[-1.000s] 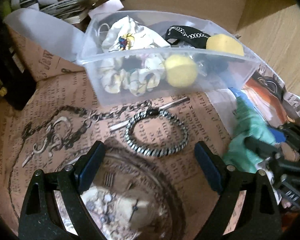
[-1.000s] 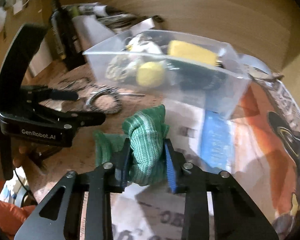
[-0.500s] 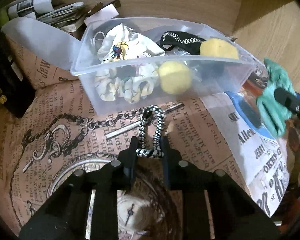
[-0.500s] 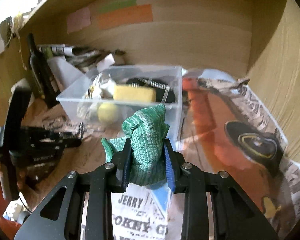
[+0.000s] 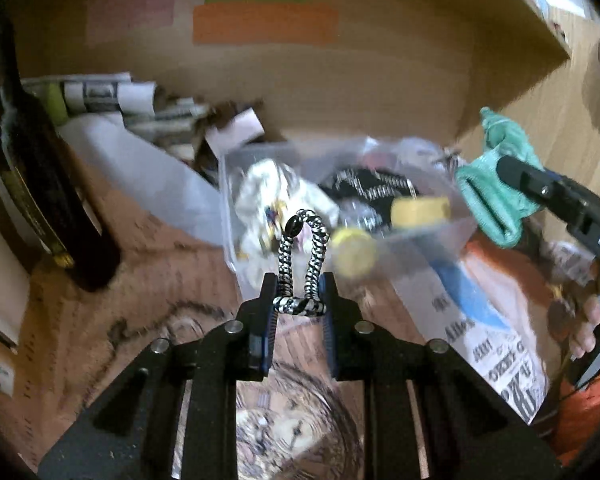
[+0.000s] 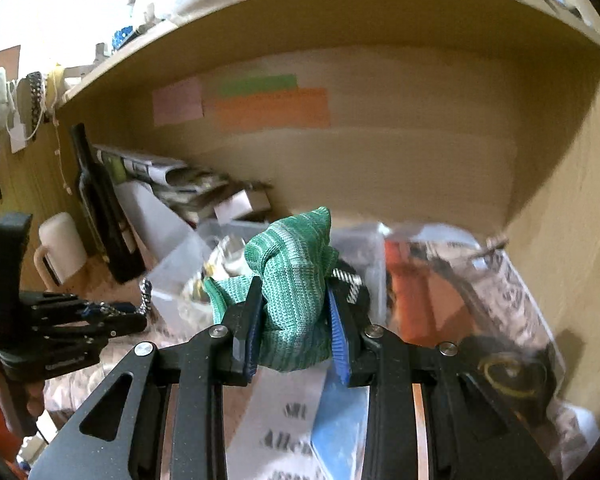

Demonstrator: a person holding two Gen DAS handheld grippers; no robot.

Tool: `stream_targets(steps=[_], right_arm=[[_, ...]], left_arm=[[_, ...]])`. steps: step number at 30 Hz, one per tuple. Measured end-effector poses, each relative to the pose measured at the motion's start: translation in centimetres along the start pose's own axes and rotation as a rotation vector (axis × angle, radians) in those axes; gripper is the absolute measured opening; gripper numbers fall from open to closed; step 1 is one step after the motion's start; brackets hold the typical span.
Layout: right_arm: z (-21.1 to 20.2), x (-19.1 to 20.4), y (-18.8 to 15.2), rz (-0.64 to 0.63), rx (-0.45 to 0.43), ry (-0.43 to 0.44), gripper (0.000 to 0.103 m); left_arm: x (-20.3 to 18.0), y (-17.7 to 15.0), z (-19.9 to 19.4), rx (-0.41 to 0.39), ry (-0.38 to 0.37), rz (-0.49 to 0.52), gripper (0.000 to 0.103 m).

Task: Organize soft objects
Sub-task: 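Carry the green glove and braided bracelet over the clear box, then open both tools to release the glove and bracelet into the box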

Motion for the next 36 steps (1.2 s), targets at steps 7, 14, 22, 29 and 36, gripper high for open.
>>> stream_targets(steps=[7, 14, 22, 29, 36], right_arm=[[2.3, 1.8, 1.8, -0.034, -0.027, 0.030, 0.027], [6.6, 2.7, 1.6, -0.052, 0.033, 0.054, 0.027], [10.4, 2.8, -0.9, -0.060, 0.138, 0.080, 0.030], [11.1, 2.7, -1.6, -0.051, 0.187, 0.095, 0.054], [9.2, 2.6, -0.2, -0.044, 0.125, 0.101, 0.058]], left_arm=[[0.8, 3.0, 1.2, -0.031, 0.003, 0.001, 0.020], [0.6, 3.7, 4.6, 0.003, 0.011, 0.041, 0.020], [0.7, 3.0, 8.1, 0.062, 0.022, 0.070, 0.037], [0.7, 3.1, 7.0, 0.034, 0.017, 0.067, 0.054], [0.8, 4.3, 4.1, -0.039, 0.007, 0.040, 0.056]])
Point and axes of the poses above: each gripper's, at about its wrist camera, not at the fingertips, and z roughly the way its jaws point, x to its left, y to its top, the point moved 7 cm from there along z, roughly the way its jaws point, and after that the axes turned 4 degrees about -x, right-handed, at the moved point
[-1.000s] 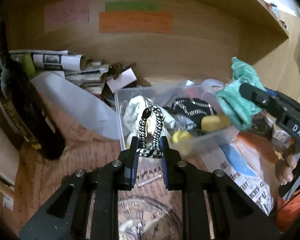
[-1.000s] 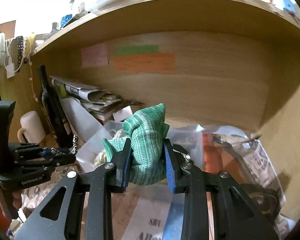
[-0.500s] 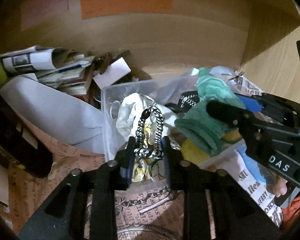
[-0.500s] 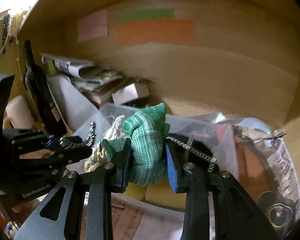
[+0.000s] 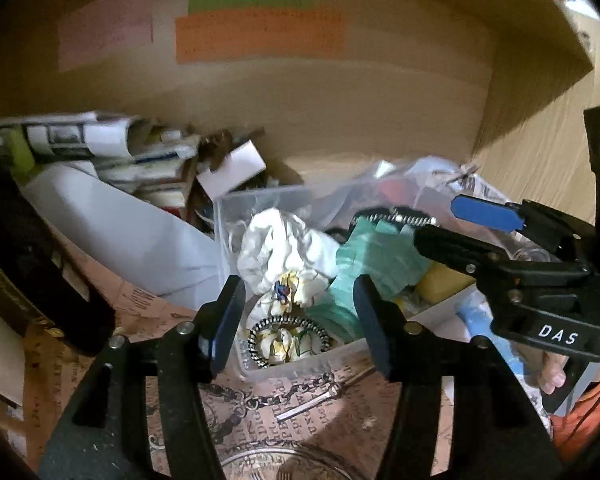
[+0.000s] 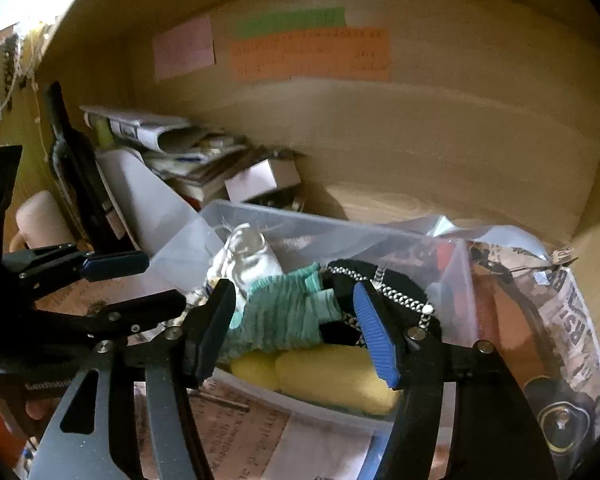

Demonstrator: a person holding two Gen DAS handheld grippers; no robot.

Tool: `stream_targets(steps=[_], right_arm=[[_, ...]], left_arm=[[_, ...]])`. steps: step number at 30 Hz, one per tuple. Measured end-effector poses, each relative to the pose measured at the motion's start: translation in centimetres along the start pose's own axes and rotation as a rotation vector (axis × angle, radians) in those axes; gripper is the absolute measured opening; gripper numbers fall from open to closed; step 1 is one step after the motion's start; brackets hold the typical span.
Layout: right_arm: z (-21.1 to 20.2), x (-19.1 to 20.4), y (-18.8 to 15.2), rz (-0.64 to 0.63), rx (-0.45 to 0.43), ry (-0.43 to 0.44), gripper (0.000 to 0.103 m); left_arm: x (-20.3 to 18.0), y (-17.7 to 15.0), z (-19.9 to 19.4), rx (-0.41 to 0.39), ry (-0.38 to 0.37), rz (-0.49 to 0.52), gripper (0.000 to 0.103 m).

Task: Organize soft objects

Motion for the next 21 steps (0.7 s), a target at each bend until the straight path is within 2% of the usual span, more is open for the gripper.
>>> stream_targets(steps=[3, 7, 14, 18, 21], right_arm=[[-1.7, 0.0, 0.9, -0.006, -0.044, -0.005, 0.058], [-4.6, 0.1, 2.1, -0.009, -0.118, -0.021, 0.059], [-10.8, 0.0, 4.0, -0.013, -0.269, -0.049, 0.072], [-13.4, -0.1, 4.5, -0.021, -0.344, -0.063, 0.083], [-14.9, 0.0, 4.6, -0.018, -0.377, -0.069, 0.084]], left_arm=[[-0.1, 0.9, -1.9, -0.055, 0.006, 0.001, 0.057], [-0.2, 2.1, -5.1, -0.142, 0.007, -0.011, 0.063], [-0.4, 3.2, -9.4, -0.269, 0.016, -0.014, 0.070], [-0.6, 3.5, -11.9, -0.339, 0.020, -0.015, 0.079], [-0.9, 3.4, -13.3, -0.373, 0.025, -0.016, 0.082]])
Point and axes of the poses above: each gripper's, at about its wrist camera, not at the fingertips, and z roughly the way its jaws point, x to its left, y to its top, the point moved 7 cm from there along z, roughly the way its jaws point, and after that the axes turned 4 degrees about -x, right-handed, at the moved point
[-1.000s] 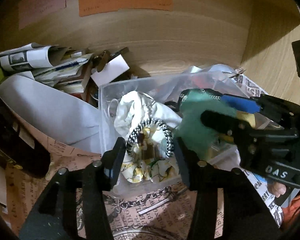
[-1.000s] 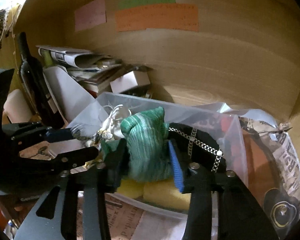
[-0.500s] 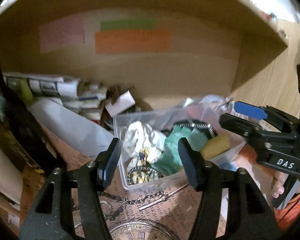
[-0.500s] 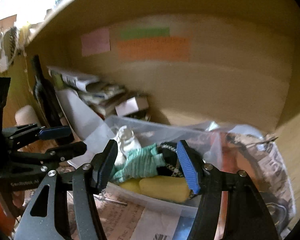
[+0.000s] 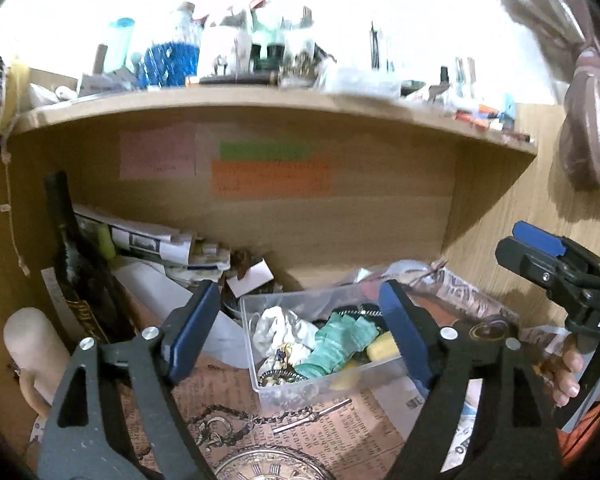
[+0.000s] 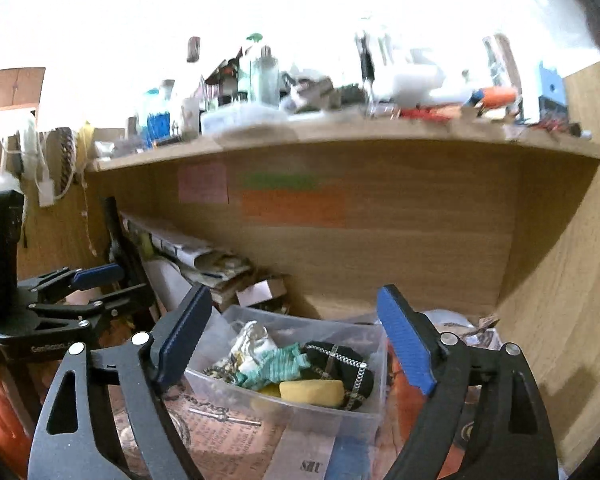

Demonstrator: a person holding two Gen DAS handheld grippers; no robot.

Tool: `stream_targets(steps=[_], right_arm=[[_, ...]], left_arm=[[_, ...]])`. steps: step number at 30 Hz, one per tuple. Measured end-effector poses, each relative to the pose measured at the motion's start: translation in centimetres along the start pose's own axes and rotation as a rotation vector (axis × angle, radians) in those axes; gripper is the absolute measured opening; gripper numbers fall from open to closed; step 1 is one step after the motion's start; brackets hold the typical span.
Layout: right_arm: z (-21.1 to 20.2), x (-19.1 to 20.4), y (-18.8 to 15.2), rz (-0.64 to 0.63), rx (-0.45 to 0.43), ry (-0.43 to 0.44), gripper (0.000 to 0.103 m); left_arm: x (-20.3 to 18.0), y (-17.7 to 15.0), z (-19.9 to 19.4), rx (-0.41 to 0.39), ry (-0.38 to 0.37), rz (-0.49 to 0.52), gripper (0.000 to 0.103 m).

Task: Organize soft objects

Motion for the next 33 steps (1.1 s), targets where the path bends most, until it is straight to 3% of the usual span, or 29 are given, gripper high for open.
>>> stream_targets(steps=[3, 6, 18, 33], right_arm=[[-1.0, 0.1, 0.3, -0.002, -0.020, -0.012, 0.088], [-1.9, 0.3, 0.2, -0.015, -0.031, -0.025, 0.089], [-3.7, 0.8, -0.8, -0.011, -0.038, -0.017, 0.102], [-3.7, 0.8, -0.9, 0.016, -0.035, -0.009, 0.103]], left_arm=[[-0.4, 0.4, -1.3, -0.023, 0.013, 0.012, 0.085], [-0.6, 0.4, -2.2, -0.047, 0.026, 0.005, 0.097], [-1.7, 0.1, -4.3, -0.070, 0.035, 0.016, 0.100], [-1.8, 0.0, -4.4, -0.072, 0.052, 0.016, 0.101]])
Point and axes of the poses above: each gripper's, at about its wrist camera, not at the fingertips, and z roughly the way its jaws point, x to its left, y to its top, the point moved 7 cm from there along z, roughly the way its jaws point, and after that the axes turned 4 degrees about -x, right-handed, at the moved point
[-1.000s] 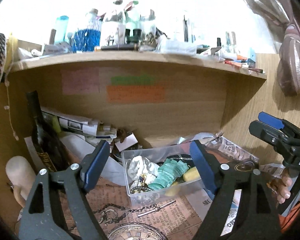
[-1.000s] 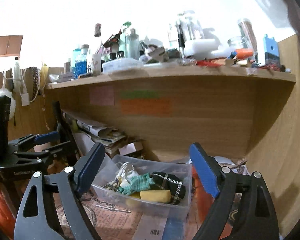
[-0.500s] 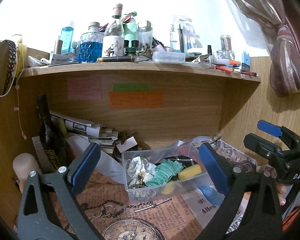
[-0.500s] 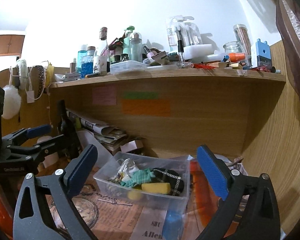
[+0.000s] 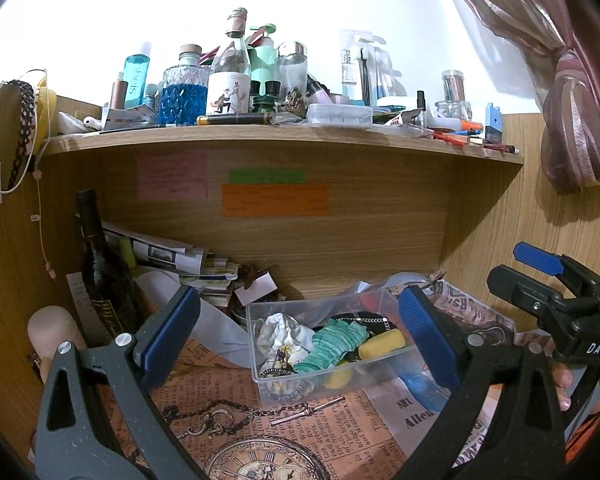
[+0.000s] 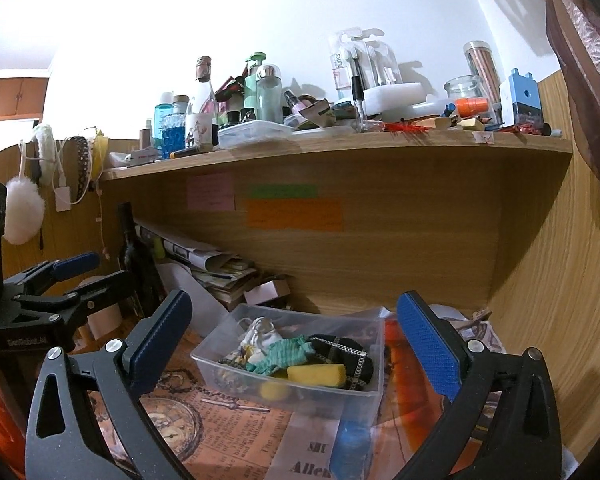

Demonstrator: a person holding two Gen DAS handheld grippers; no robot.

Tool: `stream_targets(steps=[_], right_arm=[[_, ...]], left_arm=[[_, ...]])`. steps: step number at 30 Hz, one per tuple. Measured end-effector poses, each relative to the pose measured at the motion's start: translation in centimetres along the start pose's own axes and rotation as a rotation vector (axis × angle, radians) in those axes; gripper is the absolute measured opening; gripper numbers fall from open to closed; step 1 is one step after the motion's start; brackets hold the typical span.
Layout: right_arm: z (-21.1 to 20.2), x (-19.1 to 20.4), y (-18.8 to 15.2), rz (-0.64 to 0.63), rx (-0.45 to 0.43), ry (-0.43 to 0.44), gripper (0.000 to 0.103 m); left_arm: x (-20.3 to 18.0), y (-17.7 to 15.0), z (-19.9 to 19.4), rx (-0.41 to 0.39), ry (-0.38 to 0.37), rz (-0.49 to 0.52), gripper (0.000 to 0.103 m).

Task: Organize soft objects

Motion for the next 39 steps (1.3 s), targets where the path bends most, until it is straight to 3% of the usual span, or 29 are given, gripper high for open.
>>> stream_targets(steps=[39], right_arm=[[0.27, 0.99, -0.19, 0.007, 0.004, 0.004, 0.103]], left_arm=[[0.01, 0.03, 0.16, -0.003, 0.006, -0.006, 0.102]])
Point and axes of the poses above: each gripper's, at about its wrist camera, not at the fingertips, and z roughly the way its jaws point, x to its left, y to its top, the point moved 7 cm from there along z, roughly the way its jaws point, and after that the axes turned 4 degrees about -x, right-handed, at the moved point
